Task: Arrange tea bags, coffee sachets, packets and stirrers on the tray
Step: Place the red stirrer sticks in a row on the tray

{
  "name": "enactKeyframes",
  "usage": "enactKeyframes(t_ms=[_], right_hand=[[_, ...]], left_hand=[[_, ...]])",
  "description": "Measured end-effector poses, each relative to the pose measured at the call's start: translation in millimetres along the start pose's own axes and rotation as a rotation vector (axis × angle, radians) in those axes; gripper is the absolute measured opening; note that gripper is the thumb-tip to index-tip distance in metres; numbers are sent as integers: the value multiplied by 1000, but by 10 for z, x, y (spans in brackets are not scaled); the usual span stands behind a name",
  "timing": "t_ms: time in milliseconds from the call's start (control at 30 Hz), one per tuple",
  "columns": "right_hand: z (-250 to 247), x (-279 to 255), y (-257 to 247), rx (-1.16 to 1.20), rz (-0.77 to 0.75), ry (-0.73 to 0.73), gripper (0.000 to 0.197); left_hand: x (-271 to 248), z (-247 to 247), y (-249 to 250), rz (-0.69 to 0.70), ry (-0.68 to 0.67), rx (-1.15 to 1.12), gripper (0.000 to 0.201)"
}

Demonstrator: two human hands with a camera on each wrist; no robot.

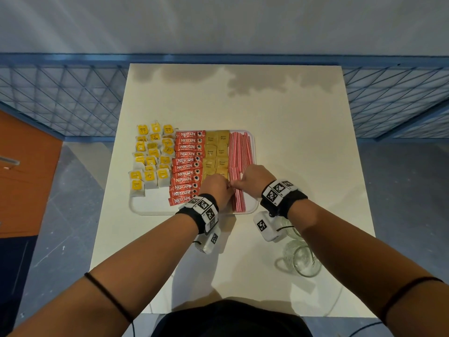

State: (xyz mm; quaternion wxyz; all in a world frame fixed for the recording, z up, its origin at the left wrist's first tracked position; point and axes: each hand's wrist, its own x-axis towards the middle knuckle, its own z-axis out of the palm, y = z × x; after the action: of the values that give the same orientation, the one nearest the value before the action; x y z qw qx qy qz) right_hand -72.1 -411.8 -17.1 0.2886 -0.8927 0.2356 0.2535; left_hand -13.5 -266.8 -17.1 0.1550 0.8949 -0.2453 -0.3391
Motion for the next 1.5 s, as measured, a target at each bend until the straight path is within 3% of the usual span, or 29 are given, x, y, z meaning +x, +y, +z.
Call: enactKeyframes(t_ms=[300,500,867,1067,1333,1500], right_hand=[[26,-67,30,-67,97,99,33],[85,-64,37,-49,144,57,28],[42,-106,115,26,156,41,34],[34,-105,138,17,130,10,36],[-90,-16,159,3,164,168,26],[-73,15,92,-28,94,189,22]], left_hand=[[-29,0,7,36,32,-20,13],[-38,43,26,112,69,-45,28],[-27,154,29,262,49,12,30],[1,171,-28,243,60,18,40],[118,-10,-46,144,108,-32,44],[146,-52,-24,189,92,-10,41]])
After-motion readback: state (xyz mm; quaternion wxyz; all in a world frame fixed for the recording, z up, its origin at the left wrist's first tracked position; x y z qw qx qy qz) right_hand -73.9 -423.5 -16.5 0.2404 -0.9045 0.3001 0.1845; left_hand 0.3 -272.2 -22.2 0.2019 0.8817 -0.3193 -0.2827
